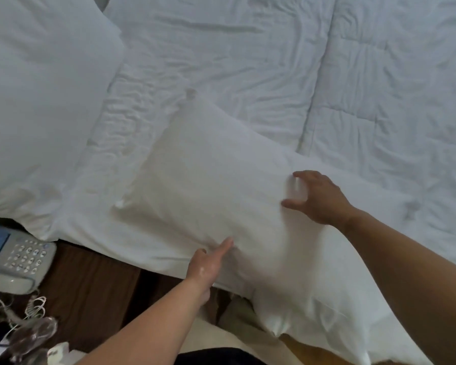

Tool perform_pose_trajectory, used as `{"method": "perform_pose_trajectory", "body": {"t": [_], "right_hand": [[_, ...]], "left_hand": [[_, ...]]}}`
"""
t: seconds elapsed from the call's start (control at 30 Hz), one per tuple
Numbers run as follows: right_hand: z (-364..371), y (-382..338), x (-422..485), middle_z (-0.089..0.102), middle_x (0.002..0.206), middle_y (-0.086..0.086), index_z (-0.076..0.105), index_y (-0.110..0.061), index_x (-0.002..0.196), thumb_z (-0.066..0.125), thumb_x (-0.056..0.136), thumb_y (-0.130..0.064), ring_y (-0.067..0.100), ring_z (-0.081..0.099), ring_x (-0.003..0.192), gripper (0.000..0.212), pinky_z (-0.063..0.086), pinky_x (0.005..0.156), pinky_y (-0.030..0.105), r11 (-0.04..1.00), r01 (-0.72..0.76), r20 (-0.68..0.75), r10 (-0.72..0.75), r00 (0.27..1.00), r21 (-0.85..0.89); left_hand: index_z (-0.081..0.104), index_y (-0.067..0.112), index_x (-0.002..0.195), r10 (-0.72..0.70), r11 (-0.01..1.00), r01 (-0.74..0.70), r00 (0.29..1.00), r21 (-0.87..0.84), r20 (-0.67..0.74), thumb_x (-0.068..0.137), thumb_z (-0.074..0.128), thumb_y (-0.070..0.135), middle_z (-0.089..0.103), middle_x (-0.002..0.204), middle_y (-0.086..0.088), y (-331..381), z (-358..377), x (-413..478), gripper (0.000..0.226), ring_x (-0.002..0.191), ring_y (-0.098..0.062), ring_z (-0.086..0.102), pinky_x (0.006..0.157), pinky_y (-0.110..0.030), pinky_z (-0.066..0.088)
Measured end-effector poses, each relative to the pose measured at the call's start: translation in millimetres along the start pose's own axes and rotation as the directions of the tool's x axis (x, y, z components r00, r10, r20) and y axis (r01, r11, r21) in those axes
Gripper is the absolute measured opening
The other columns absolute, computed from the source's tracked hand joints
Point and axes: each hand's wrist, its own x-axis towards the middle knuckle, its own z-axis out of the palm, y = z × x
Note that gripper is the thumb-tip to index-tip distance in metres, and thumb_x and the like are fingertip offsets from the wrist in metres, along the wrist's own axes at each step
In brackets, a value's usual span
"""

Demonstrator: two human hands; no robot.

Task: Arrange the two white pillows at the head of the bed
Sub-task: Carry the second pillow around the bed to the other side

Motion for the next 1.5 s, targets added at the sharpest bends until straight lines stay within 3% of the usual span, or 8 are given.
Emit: {"method": "perform_pose_trajectory", "body": {"t": [0.13,0.23,0.5,0.9,1.0,1.1,1.23,1.5], "right_hand": [[-4.1,-1.0,48.0,0.037,0.164,0.000,0.037,-0.028,0.157,0.068,0.070,-0.080,0.027,0.035,0.148,0.106,0.031,0.118,0.050,0.999,-0.028,0.056,0.029,0.998,-0.034],[-5.5,-0.1,84.7,0.034,0.166,0.000,0.032,-0.029,0.159,0.061,0.054,-0.092,0.028,0.032,0.150,0.126,0.029,0.119,0.053,0.997,-0.047,0.135,0.054,0.989,-0.054],[3.3,9.8,152.5,0.035,0.164,-0.005,0.018,-0.032,0.164,0.075,0.027,-0.093,0.025,0.038,0.148,0.161,0.030,0.120,0.040,0.993,-0.101,0.316,0.079,0.945,0.057],[-9.1,-5.3,124.4,0.040,0.163,0.005,0.034,-0.016,0.159,0.087,0.051,-0.073,0.027,0.039,0.147,0.134,0.032,0.118,0.038,0.984,-0.140,0.256,0.107,0.961,0.113],[-36.4,-13.3,90.7,0.070,0.128,-0.004,0.070,-0.028,0.122,0.092,0.049,-0.063,0.022,0.065,0.118,0.084,0.051,0.090,0.029,0.954,-0.191,0.227,0.138,0.964,0.231],[-57.8,-12.2,48.9,0.075,0.093,-0.009,0.072,-0.029,0.093,0.093,0.057,-0.053,0.012,0.070,0.087,0.048,0.048,0.067,0.024,0.911,-0.192,0.163,0.141,0.977,0.364],[-71.6,-4.8,-15.6,0.080,0.090,-0.008,0.075,-0.024,0.101,0.094,0.050,-0.059,0.011,0.074,0.084,0.065,0.055,0.074,0.031,0.804,-0.220,0.003,0.262,0.965,0.552],[-90.9,-11.5,-156.8,0.076,0.083,-0.013,0.072,-0.024,0.093,0.093,0.070,-0.033,-0.003,0.072,0.059,0.032,0.052,0.051,0.016,0.450,-0.074,-0.229,0.583,0.780,0.890]], "left_hand": [[0.068,0.019,0.106,0.011,0.979,-0.006,1.000,-0.206,0.023,0.032,0.089,0.074,0.073,0.116,0.002,2.3,17.4,29.5,0.094,0.107,-0.019,0.067,0.099,-0.034,0.052],[0.077,0.015,0.111,0.009,0.950,0.005,0.999,-0.311,0.044,0.036,0.093,0.065,0.082,0.109,-0.001,-1.6,25.2,51.4,0.092,0.101,-0.021,0.076,0.083,-0.028,0.055],[0.073,0.017,0.128,0.025,0.874,-0.009,0.999,-0.486,0.027,0.036,0.101,0.054,0.082,0.115,-0.001,-16.4,43.2,83.4,0.103,0.106,-0.024,0.078,0.098,-0.045,0.060],[0.069,0.018,0.133,0.124,0.767,-0.116,0.992,-0.632,-0.033,0.021,0.102,0.056,0.079,0.124,-0.001,1.7,55.2,44.4,0.122,0.116,-0.025,0.074,0.108,-0.051,0.053],[0.071,0.020,0.129,0.182,0.778,-0.135,0.983,-0.614,0.013,0.023,0.103,0.054,0.080,0.121,0.000,17.7,44.3,14.7,0.116,0.112,-0.023,0.076,0.105,-0.050,0.055],[0.074,0.022,0.122,0.231,0.816,-0.183,0.973,-0.548,0.019,0.038,0.099,0.045,0.081,0.117,0.000,38.4,28.5,-12.4,0.091,0.110,-0.025,0.076,0.105,-0.051,0.055],[0.073,0.024,0.122,0.348,0.874,-0.306,0.937,-0.376,0.045,0.045,0.100,0.044,0.082,0.112,0.005,77.1,6.2,-38.2,0.084,0.106,-0.020,0.077,0.101,-0.047,0.058],[0.073,0.020,0.118,0.582,0.788,-0.615,0.762,0.033,0.284,0.048,0.101,0.041,0.082,0.106,0.002,191.1,12.7,-111.5,0.078,0.095,-0.023,0.080,0.086,-0.045,0.065]]}}
